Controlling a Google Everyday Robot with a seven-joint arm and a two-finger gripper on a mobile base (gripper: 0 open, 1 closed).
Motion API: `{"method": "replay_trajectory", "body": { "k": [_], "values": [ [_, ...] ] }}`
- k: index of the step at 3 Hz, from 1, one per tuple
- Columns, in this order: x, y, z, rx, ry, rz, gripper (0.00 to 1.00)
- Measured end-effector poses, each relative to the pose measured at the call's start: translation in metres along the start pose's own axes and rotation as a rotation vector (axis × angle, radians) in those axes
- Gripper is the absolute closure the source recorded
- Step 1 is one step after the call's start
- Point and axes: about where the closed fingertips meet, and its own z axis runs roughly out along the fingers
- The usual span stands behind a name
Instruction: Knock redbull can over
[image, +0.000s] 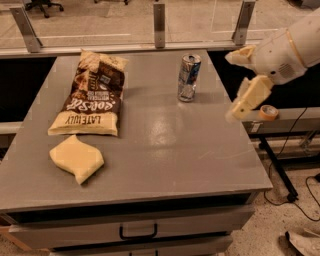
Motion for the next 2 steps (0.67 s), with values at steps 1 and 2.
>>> {"method": "replay_trajectory", "body": {
  "k": [1, 2],
  "values": [
    [0.002, -0.039, 0.026, 0.050, -0.213, 0.047, 0.00],
    [0.015, -0.073, 0.033, 0.141, -0.371, 0.121, 0.00]
  ]
}}
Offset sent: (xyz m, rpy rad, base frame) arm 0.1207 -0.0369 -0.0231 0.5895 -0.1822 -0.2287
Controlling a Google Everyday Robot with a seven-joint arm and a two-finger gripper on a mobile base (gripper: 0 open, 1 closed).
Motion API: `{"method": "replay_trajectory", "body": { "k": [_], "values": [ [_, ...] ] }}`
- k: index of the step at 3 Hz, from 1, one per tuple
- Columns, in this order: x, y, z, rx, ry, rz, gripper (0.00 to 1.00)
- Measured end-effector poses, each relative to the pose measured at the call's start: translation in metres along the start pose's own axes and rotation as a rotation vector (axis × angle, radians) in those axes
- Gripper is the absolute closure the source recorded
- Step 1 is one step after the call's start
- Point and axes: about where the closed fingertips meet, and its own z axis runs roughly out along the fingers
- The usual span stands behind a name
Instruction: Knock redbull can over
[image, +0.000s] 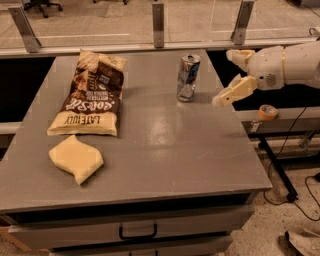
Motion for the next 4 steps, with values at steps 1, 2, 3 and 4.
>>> {"method": "replay_trajectory", "body": {
  "k": [1, 2, 3, 4],
  "values": [
    [0.002, -0.006, 0.003, 0.017, -0.019, 0.013, 0.00],
    [0.014, -0.007, 0.015, 0.030, 0.021, 0.028, 0.00],
    [0.016, -0.010, 0.050, 0.013, -0.047, 0.047, 0.00],
    [0.020, -0.010, 0.090, -0.023, -0.143, 0.086, 0.16]
  ]
}}
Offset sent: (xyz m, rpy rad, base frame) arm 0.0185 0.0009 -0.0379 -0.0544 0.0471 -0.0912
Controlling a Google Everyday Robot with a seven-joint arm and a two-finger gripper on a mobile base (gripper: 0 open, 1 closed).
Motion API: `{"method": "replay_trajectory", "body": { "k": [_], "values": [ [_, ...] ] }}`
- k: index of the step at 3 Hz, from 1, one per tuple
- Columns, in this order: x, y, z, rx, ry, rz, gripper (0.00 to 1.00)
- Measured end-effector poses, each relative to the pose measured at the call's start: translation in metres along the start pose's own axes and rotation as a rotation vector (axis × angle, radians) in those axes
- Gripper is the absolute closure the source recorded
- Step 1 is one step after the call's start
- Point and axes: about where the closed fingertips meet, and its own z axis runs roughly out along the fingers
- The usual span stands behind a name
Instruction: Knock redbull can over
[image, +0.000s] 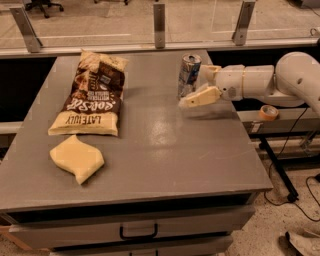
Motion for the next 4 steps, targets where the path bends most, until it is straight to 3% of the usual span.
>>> {"method": "replay_trajectory", "body": {
  "k": [1, 2, 3, 4],
  "values": [
    [0.009, 0.000, 0.032, -0.035, -0.054, 0.042, 0.39],
    [0.011, 0.001, 0.044, -0.049, -0.063, 0.049, 0.62],
    [-0.019, 0.001, 0.052, -0.098, -0.003, -0.035, 0.85],
    [-0.030, 0.016, 0.069, -0.216, 0.210, -0.122, 1.00]
  ]
}}
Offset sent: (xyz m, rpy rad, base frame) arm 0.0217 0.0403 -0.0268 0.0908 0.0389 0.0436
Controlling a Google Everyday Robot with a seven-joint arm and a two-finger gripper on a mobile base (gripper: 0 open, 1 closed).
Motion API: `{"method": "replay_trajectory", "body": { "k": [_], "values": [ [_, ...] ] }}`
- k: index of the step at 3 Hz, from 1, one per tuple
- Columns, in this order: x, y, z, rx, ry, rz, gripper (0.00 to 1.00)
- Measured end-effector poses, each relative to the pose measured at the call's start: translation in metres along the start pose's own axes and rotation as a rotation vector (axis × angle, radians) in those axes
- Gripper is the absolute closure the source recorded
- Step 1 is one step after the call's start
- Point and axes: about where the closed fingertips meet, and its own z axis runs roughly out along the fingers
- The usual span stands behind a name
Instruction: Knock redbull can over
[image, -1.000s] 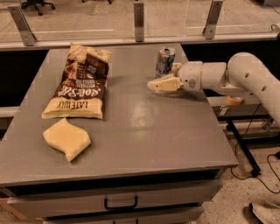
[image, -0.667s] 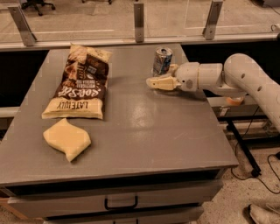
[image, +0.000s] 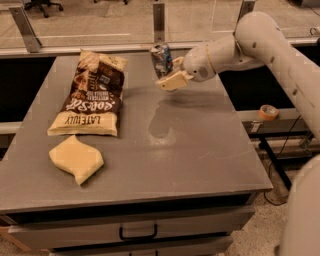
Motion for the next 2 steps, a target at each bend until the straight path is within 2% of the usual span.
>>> {"method": "replay_trajectory", "body": {
  "k": [1, 2],
  "values": [
    [0.014, 0.005, 0.006, -0.076, 0.247, -0.033, 1.00],
    [0.028, -0.001, -0.004, -0.078, 0.456, -0.076, 1.00]
  ]
}}
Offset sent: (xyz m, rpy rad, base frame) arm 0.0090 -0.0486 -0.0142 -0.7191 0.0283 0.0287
